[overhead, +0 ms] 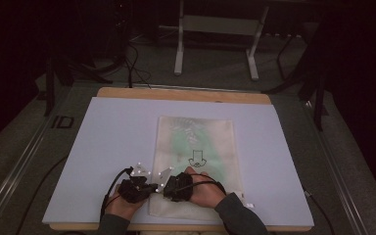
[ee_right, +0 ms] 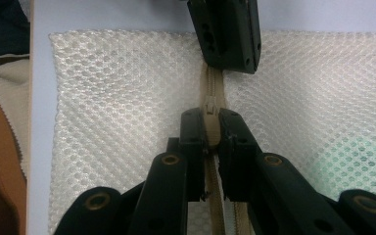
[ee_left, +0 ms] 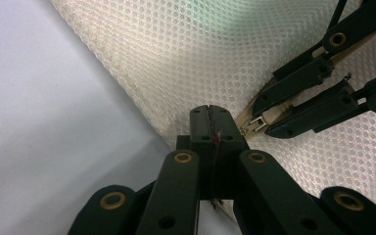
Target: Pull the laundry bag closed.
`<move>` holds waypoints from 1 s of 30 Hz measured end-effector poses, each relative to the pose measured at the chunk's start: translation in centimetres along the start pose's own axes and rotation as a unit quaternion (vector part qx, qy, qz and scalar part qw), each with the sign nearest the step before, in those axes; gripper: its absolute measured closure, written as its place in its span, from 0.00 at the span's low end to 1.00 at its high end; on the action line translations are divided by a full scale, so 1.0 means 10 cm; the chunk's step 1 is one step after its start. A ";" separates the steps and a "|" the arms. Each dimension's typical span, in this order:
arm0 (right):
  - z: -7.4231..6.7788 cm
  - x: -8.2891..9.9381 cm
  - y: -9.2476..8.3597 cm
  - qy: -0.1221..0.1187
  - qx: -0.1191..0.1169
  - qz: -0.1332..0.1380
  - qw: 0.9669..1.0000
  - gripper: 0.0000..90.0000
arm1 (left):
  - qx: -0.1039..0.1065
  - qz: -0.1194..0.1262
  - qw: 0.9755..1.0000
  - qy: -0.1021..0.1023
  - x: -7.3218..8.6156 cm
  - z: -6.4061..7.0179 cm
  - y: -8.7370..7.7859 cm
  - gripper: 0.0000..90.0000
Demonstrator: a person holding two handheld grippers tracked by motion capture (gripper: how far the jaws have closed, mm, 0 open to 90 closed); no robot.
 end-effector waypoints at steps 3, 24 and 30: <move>0.00 0.01 0.00 -0.001 0.001 -0.001 1.000 0.91 | -0.001 -0.001 1.000 0.002 0.00 0.00 0.00 0.99; 0.01 0.11 -0.06 -0.010 0.007 -0.020 1.000 0.91 | 0.000 0.000 1.000 0.001 0.00 0.00 0.00 0.99; 0.01 0.12 -0.08 -0.012 0.008 -0.020 1.000 0.91 | 0.002 0.001 1.000 0.000 0.00 0.00 0.00 0.99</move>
Point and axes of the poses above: each handheld gripper's, and its own axes: y roughly forward along the jaws, x roughly out of its underside, z roughly to its right, the point moved 10 cm from there along y, roughly forward along the jaws, and after that the axes turned 10 degrees about y, right-handed, at the moved point
